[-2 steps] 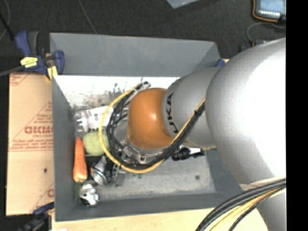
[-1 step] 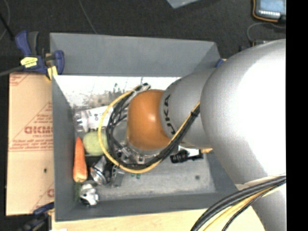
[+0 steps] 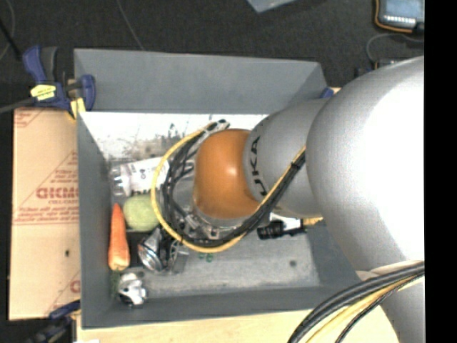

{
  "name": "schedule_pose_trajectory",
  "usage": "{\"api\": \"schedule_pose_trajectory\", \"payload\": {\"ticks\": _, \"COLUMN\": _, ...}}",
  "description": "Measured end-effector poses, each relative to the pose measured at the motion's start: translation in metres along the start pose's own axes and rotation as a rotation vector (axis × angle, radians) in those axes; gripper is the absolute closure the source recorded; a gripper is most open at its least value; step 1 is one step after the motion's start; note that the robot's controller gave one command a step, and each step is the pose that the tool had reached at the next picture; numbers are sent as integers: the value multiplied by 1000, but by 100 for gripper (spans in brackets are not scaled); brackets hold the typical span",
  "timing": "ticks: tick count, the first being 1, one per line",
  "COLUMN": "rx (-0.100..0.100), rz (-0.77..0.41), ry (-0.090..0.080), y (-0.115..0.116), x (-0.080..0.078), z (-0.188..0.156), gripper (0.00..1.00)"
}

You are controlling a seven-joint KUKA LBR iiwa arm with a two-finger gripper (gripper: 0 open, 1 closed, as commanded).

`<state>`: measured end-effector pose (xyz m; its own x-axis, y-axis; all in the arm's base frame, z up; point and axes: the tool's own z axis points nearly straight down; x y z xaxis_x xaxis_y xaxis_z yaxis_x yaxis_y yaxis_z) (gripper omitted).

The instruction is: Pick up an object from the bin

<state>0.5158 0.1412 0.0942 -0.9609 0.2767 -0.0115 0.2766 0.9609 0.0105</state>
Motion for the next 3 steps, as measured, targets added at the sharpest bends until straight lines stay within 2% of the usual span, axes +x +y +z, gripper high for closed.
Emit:
{"api": "schedule_pose_trajectory", "payload": {"ticks": 1, "rx": 1, "rz": -46, "ry": -1, "y": -1, "x": -6, "z": -5, "gripper": 100}}
{"api": "schedule_pose_trajectory", "payload": {"ticks": 3, "rx": 1, "rz": 20, "ry": -1, "y": 1, "x": -1, "z": 7, "gripper": 100}}
